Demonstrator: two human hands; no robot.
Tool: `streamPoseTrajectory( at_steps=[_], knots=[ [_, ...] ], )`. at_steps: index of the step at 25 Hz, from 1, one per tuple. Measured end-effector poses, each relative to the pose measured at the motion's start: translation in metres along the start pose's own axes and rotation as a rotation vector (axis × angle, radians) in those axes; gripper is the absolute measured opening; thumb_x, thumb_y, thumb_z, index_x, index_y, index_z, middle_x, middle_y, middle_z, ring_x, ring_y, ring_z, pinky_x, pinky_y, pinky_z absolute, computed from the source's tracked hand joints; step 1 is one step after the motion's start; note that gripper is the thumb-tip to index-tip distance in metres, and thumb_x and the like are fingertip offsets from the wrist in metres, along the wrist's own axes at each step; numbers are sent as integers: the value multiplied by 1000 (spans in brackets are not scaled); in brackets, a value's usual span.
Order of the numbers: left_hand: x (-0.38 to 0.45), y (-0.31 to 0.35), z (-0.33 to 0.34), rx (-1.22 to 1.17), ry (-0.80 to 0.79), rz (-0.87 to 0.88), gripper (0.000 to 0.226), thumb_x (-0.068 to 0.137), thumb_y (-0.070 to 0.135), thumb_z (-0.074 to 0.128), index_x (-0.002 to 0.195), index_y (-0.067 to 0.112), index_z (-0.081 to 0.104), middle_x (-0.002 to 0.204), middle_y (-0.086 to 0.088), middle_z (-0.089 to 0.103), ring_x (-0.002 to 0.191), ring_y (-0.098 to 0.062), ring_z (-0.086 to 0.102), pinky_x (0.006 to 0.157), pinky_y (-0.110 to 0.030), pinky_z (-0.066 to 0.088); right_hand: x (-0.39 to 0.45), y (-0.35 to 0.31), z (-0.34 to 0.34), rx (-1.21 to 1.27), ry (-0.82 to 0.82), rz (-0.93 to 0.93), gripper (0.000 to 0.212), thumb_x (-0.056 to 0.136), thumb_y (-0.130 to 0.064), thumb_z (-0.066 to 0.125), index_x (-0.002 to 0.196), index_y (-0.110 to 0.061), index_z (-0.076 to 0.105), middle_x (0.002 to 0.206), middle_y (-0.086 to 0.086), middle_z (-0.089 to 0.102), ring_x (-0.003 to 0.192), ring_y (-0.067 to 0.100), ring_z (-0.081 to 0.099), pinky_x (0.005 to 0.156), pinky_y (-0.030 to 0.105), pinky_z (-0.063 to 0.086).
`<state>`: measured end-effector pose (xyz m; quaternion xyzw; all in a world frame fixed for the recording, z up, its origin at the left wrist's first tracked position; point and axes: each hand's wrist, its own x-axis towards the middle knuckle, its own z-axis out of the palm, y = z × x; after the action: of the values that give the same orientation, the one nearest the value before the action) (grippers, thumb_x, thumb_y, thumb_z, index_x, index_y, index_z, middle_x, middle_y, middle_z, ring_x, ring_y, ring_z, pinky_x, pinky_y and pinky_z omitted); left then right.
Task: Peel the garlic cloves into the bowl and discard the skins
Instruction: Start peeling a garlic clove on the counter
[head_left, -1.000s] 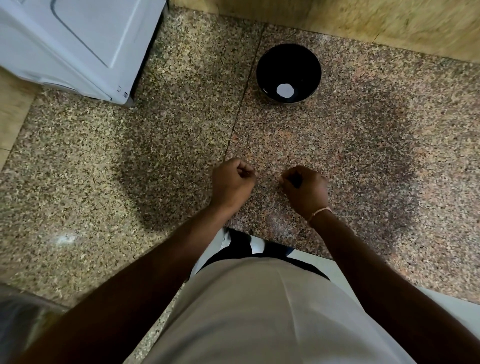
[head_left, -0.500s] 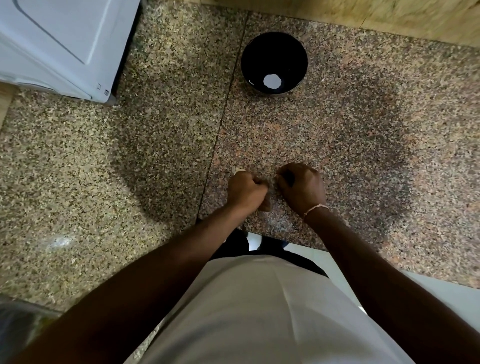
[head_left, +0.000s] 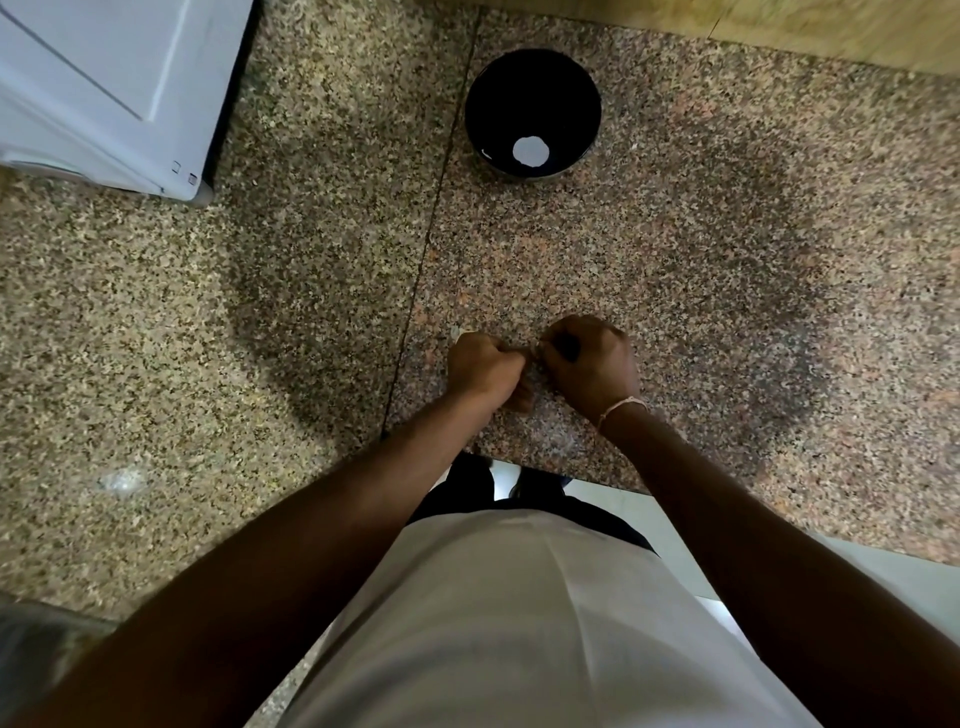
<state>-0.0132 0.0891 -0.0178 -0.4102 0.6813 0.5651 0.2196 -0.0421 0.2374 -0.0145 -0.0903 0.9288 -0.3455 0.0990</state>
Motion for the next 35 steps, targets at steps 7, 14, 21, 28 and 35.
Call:
streamPoseTrajectory(
  at_steps=[7, 14, 21, 28, 35],
  knots=[
    [-1, 3, 0, -33, 8, -38, 25, 95, 11, 74, 86, -11, 73, 72, -28, 73, 50, -37, 68, 57, -56, 63, 1, 5, 0, -2, 17, -52, 8, 82, -19, 76, 90, -16, 76, 86, 4, 73, 77, 23, 66, 67, 24, 46],
    [1, 4, -2, -87, -38, -60, 27, 93, 15, 79, 81, -9, 74, 66, -23, 72, 45, -32, 67, 47, -41, 61, 3, 5, -1, -10, 22, -101, 8, 83, -17, 74, 90, -14, 76, 86, 6, 73, 77, 26, 67, 68, 35, 55],
    [2, 3, -1, -47, -1, -40, 28, 90, 20, 82, 78, -4, 76, 66, -21, 73, 51, -35, 70, 52, -43, 62, 1, 4, -3, 9, 33, -111, 9, 83, -18, 74, 91, -15, 77, 86, 4, 74, 76, 22, 67, 67, 28, 51],
    [-3, 7, 0, -61, 10, -48, 29, 91, 20, 81, 80, -6, 76, 59, -17, 71, 41, -28, 66, 44, -35, 58, 2, 3, -4, -7, 16, -123, 8, 85, -19, 72, 91, -15, 76, 85, 4, 72, 76, 23, 66, 65, 28, 51],
    [2, 12, 2, -80, -7, -73, 20, 95, 13, 75, 87, -5, 77, 69, -20, 75, 51, -31, 71, 50, -38, 62, 3, 4, -7, -50, -14, -134, 12, 87, -21, 70, 95, -15, 77, 91, 6, 73, 81, 27, 68, 66, 37, 57]
  ],
)
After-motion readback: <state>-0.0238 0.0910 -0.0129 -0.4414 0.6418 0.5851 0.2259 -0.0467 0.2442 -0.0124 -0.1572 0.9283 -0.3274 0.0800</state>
